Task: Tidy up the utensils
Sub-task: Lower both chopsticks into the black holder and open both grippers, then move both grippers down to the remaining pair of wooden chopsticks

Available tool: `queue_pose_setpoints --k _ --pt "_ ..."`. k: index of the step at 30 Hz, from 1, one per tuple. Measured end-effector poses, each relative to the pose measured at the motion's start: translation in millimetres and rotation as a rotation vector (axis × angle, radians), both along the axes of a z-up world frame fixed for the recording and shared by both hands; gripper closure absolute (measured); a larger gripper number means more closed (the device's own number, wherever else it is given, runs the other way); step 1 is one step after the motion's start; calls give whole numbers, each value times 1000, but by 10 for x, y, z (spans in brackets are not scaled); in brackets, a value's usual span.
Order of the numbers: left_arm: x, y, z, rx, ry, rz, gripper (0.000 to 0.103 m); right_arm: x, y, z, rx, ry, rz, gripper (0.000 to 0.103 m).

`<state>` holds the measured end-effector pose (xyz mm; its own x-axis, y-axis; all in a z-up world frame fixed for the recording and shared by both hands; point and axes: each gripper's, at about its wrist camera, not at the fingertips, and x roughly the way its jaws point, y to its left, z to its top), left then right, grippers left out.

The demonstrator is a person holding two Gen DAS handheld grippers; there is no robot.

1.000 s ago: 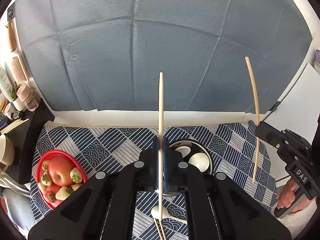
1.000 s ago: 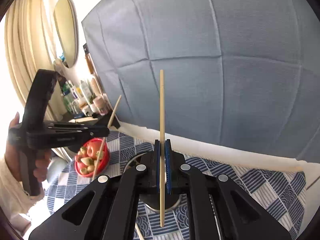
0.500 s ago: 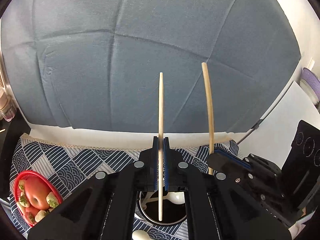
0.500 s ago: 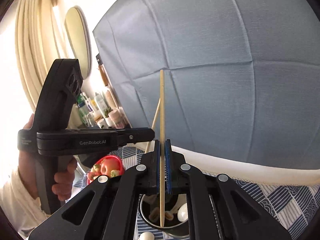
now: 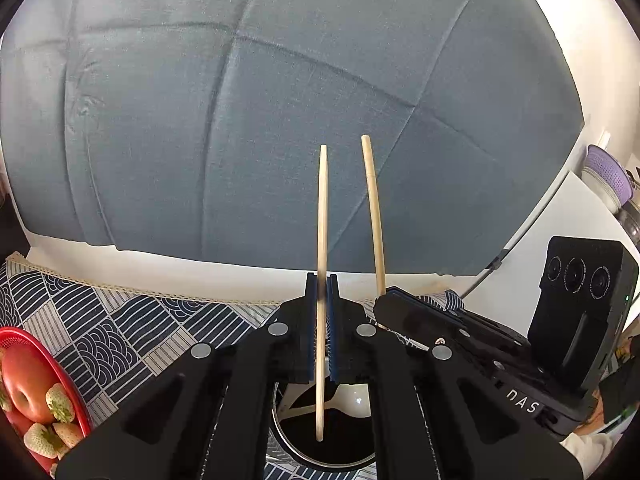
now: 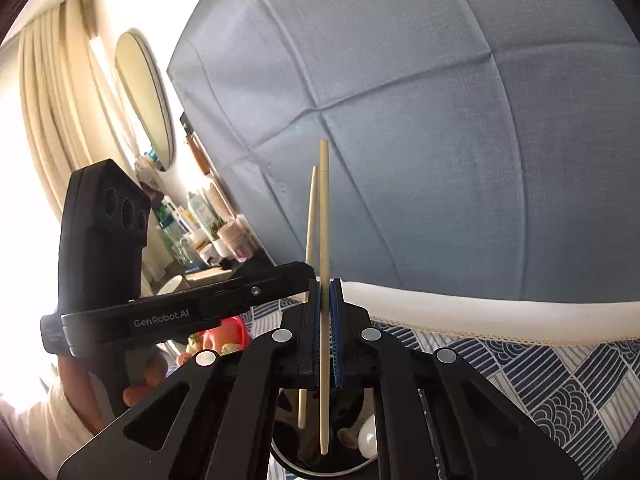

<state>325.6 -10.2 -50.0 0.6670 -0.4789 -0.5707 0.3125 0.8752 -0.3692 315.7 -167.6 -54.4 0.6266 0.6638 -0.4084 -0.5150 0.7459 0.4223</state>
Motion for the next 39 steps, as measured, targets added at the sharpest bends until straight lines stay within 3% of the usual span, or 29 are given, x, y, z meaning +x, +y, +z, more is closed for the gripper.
queue_pose_setpoints --k 8,15,17,18,19,20,22,25,30,39 --pt "-133 37 -111 17 0 -31 98 -131 -16 -97 -76 22 31 98" --pt "-340 101 -191 64 17 -40 97 -404 126 -103 -305 -27 69 94" --pt "-410 119 -215 81 24 -32 81 -481 114 -124 -337 -31 60 90" --pt "-451 133 -232 96 21 -30 66 -525 111 -135 -359 -36 52 73" --pt "-491 142 -233 119 16 -25 56 -580 106 -145 -388 -47 43 49" --pt "-535 162 -235 146 12 -17 52 -641 95 -152 -412 -60 38 40" --pt "-630 208 -231 185 8 -1 33 -733 90 -171 -462 -74 38 35" --pt "-767 299 -254 227 15 31 20 -836 78 -240 -536 -84 27 19" --pt "-955 447 -391 294 69 76 11 -943 72 -428 -607 -44 15 17" --pt "-1301 581 -690 331 177 100 10 -1214 140 -683 -682 13 75 16"
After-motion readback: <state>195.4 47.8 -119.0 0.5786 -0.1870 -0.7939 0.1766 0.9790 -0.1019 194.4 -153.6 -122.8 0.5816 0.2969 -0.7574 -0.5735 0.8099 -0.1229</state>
